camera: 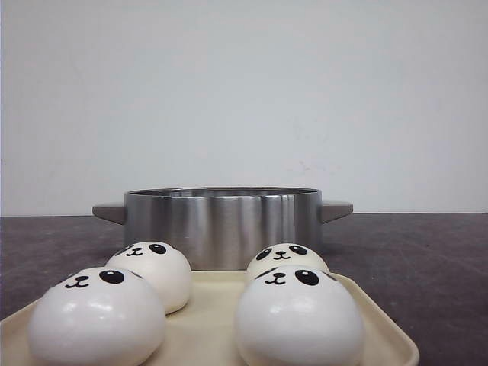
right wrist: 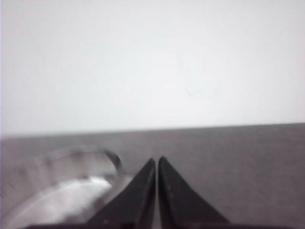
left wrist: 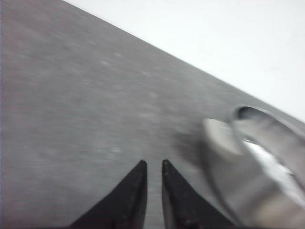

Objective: Steam buns

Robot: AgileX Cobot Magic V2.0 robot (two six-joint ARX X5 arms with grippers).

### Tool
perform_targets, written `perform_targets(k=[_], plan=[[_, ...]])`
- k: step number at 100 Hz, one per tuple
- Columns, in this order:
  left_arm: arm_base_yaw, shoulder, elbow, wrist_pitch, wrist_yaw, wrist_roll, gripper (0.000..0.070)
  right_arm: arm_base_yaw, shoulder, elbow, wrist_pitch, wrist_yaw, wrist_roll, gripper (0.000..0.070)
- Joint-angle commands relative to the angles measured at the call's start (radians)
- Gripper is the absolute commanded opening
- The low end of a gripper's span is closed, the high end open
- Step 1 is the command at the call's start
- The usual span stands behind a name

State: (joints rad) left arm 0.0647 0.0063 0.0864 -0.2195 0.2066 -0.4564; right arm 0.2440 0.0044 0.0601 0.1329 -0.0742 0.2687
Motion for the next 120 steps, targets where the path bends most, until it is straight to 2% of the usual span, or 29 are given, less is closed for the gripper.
perform_targets(k=[1, 10, 20, 28, 38, 45, 56, 61, 64, 67, 70, 71, 76, 79, 82, 86, 107, 120], plan=[[0.001, 0.005, 0.082, 0.018, 0.053, -0.032, 0.0014, 0.002, 0.0, 0.098, -0.063, -0.017, 0.09, 0.0004], [0.001, 0.056, 0.212, -0.057, 0.123, -0.011, 0.0014, 0.002, 0.028, 0.254, -0.277, -0.016, 0.039, 0.0004], [0.0, 0.159, 0.392, -0.188, 0.132, 0.09, 0.0014, 0.002, 0.105, 0.432, -0.447, -0.015, -0.084, 0.0004], [-0.002, 0.247, 0.534, -0.254, 0.136, 0.162, 0.0014, 0.002, 0.18, 0.561, -0.498, -0.016, -0.15, 0.0004], [-0.003, 0.348, 0.699, -0.275, 0.192, 0.236, 0.0013, 0.002, 0.272, 0.71, -0.547, -0.032, -0.159, 0.0004], [-0.008, 0.418, 0.804, -0.278, 0.238, 0.269, 0.0013, 0.002, 0.331, 0.792, -0.571, -0.059, -0.178, 0.0004], [-0.028, 0.499, 0.933, -0.302, 0.239, 0.296, 0.0019, 0.002, 0.398, 0.862, -0.584, -0.082, -0.2, 0.0004], [-0.028, 0.524, 0.97, -0.309, 0.239, 0.298, 0.0084, 0.002, 0.413, 0.872, -0.583, -0.099, -0.202, 0.0004], [-0.028, 0.534, 0.985, -0.309, 0.238, 0.298, 0.0172, 0.002, 0.419, 0.874, -0.581, -0.116, -0.202, 0.0005], [-0.028, 0.541, 0.993, -0.308, 0.238, 0.298, 0.0289, 0.003, 0.424, 0.874, -0.581, -0.134, -0.201, 0.0009], [-0.028, 0.544, 0.998, -0.308, 0.238, 0.298, 0.0421, 0.002, 0.426, 0.874, -0.584, -0.151, -0.201, 0.004], [-0.029, 0.545, 0.998, -0.308, 0.237, 0.298, 0.0485, 0.002, 0.426, 0.874, -0.585, -0.156, -0.201, 0.0063], [-0.034, 0.545, 0.998, -0.318, 0.235, 0.296, 0.0628, 0.003, 0.432, 0.874, -0.587, -0.17, -0.196, 0.0257], [-0.039, 0.545, 0.998, -0.333, 0.235, 0.293, 0.067, 0.003, 0.434, 0.874, -0.586, -0.174, -0.193, 0.0401], [-0.046, 0.545, 0.998, -0.351, 0.235, 0.289, 0.0673, 0.003, 0.434, 0.874, -0.584, -0.183, -0.189, 0.0538], [-0.058, 0.545, 0.998, -0.381, 0.235, 0.286, 0.0673, 0.003, 0.439, 0.874, -0.581, -0.2, -0.18, 0.0653], [-0.138, 0.541, 0.997, -0.553, 0.235, 0.3, 0.0673, 0.019, 0.481, 0.879, -0.473, -0.259, -0.145, 0.0667], [-0.182, 0.541, 0.996, -0.58, 0.218, 0.349, 0.0673, 0.059, 0.569, 0.921, -0.467, -0.264, -0.143, 0.0667]])
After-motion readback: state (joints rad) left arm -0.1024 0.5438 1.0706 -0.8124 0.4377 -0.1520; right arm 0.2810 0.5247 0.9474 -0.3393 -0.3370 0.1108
